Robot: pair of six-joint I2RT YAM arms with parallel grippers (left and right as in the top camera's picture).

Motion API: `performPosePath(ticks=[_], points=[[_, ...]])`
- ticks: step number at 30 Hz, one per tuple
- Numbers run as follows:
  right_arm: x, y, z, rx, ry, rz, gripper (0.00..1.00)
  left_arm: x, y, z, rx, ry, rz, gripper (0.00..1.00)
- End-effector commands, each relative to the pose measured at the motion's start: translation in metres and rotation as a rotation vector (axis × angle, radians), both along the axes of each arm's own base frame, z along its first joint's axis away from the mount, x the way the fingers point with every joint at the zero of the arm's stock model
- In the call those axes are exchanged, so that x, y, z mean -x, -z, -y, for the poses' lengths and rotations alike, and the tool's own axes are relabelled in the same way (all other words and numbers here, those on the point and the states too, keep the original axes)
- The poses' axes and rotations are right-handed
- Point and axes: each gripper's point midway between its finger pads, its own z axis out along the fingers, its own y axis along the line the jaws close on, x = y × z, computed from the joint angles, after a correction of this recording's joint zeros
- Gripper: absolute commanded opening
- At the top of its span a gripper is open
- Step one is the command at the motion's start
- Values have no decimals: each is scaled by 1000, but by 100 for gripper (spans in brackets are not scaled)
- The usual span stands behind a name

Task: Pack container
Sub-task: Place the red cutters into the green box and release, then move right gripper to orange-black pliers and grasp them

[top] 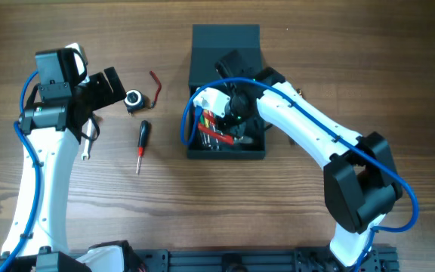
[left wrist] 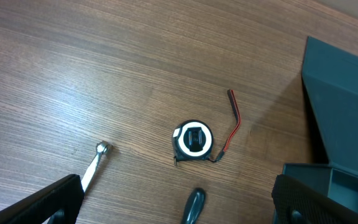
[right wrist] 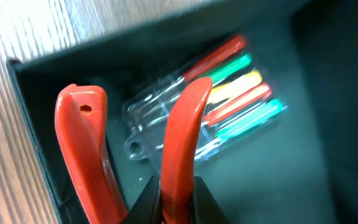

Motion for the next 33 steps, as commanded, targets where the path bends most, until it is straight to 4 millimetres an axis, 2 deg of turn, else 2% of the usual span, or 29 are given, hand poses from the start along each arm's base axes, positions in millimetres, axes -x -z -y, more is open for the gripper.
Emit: performPosePath(ticks=[1,5,8,10,11,12,14,16,17,18,21,23,26,29,33], points=[[9,16,7,32,13,-44,52,-4,-7,-1,-3,14,20,100],[3,17,11,58,19,-14,57,-4,-7,-1,-3,14,20,100],[-10,14,21,118,41,47,54,-4,-7,-1,-3,14,20,100],[-21,3,23,130,84,92,49,-4,-7,-1,-3,14,20,100],[-30,-8,22,120,149,114,46,-4,-7,-1,-3,14,20,100],[-45,-28,23,85,285,138,45,-4,-7,0,-3,15,20,100],[-66,-54,29,11,497,135,45,-4,-7,-1,-3,14,20,100],[-82,-69,44,-48,682,114,41,-4,-7,-1,-3,14,20,100],[-93,-72,64,-75,825,85,40,-4,-7,-1,-3,14,20,100],[-97,-71,76,-87,887,62,40,-4,-7,-1,-3,14,20,100],[-110,-63,119,-130,1110,-40,58,-4,-7,-1,-3,14,20,100],[-115,-56,153,-160,1271,-113,50,-4,-7,-1,-3,14,20,100],[-117,-47,193,-133,1370,-119,45,-4,-7,-1,-3,14,20,100],[-111,-36,211,-90,1410,-118,46,-4,-7,-1,-3,14,20,100],[-88,-3,219,2,1423,-161,47,-4,-7,-1,-3,14,20,100]])
